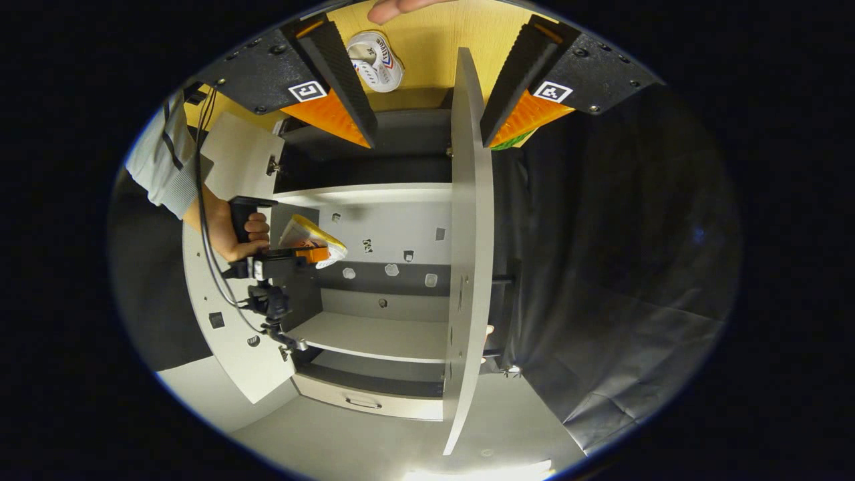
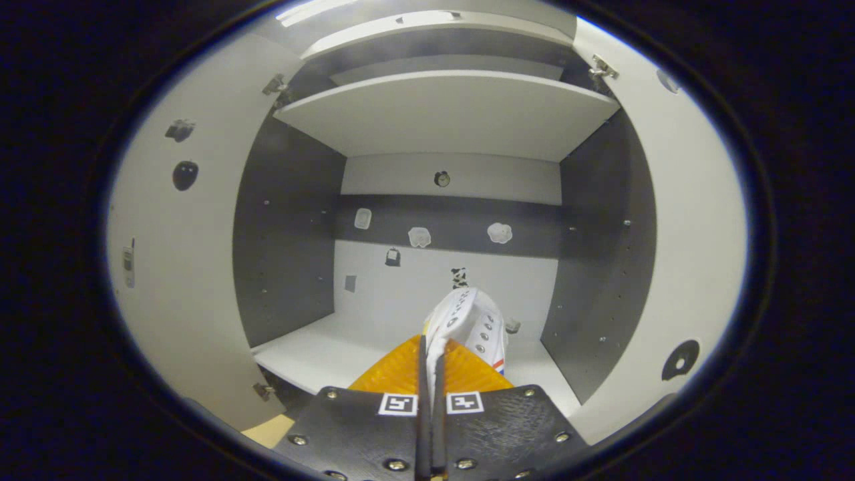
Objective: Grab one shoe with the right hand and put it into the shoe cabinet, grab the other shoe with the left hand and put it into the shoe cabinet; then close the right door with the right hand and the left door with the left hand.
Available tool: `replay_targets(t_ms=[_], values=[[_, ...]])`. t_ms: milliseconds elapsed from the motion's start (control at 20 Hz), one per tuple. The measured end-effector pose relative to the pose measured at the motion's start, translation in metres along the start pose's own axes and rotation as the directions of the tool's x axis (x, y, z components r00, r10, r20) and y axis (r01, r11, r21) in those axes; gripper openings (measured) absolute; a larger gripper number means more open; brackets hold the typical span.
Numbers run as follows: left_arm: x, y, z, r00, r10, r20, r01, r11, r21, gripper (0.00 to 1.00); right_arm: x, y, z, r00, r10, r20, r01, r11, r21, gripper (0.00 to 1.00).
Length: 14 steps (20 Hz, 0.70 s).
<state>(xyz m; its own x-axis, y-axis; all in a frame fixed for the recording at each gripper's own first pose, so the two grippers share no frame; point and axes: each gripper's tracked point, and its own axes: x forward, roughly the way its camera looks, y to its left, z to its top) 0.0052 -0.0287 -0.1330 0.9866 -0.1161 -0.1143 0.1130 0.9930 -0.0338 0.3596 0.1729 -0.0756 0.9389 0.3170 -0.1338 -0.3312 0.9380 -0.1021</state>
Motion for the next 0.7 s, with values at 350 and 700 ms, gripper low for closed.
replay_targets(t_ms=[350, 700], values=[[0.005, 0.006, -0.002, 0.999, 0.033, -0.007, -0.033, 0.999, 0.019, 0.96, 0.101, -0.025, -0.070, 0.983, -0.067, -0.173, 0.043, 0.989, -0.140, 0.01], [0.008, 0.003, -0.014, 0.999, 0.031, -0.042, -0.031, 1.000, 0.002, 0.96, 0.102, -0.034, -0.086, 0.974, -0.067, -0.216, 0.045, 0.993, -0.105, 0.20]])
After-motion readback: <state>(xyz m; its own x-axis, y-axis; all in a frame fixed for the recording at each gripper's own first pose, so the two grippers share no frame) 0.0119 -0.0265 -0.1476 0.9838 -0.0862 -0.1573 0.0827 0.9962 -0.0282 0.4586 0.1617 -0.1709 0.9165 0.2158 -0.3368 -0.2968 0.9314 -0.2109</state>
